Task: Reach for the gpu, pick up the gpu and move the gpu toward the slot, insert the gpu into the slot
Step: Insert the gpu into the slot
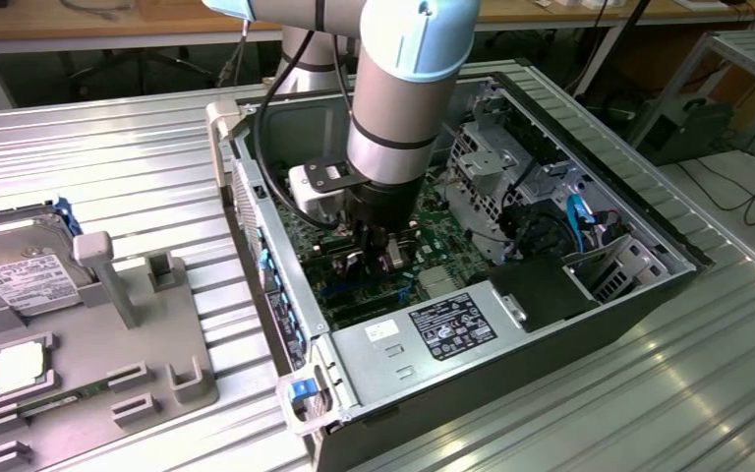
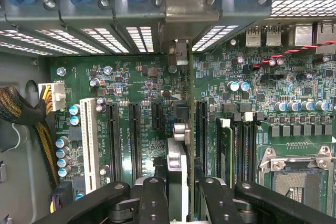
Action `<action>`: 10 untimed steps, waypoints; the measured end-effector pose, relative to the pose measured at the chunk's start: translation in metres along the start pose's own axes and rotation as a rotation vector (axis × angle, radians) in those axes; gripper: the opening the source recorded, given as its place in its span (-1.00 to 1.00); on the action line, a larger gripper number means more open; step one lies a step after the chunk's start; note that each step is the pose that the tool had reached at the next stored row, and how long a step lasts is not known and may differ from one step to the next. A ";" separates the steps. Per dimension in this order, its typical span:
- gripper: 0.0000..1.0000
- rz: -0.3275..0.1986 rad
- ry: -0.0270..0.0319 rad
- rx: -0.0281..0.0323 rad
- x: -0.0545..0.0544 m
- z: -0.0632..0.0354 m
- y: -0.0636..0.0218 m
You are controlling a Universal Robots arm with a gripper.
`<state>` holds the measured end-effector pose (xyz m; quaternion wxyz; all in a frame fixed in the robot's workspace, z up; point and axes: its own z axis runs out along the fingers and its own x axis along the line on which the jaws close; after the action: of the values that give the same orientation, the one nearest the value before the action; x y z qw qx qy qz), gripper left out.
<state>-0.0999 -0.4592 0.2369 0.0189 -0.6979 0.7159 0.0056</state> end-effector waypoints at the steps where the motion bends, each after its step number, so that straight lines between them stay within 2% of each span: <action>1: -0.44 0.000 -0.0001 0.0000 0.000 0.0000 0.0000; 10: -0.44 0.000 -0.0007 0.0000 0.000 0.0000 0.0000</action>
<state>-0.0999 -0.4592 0.2369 0.0192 -0.6979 0.7160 0.0059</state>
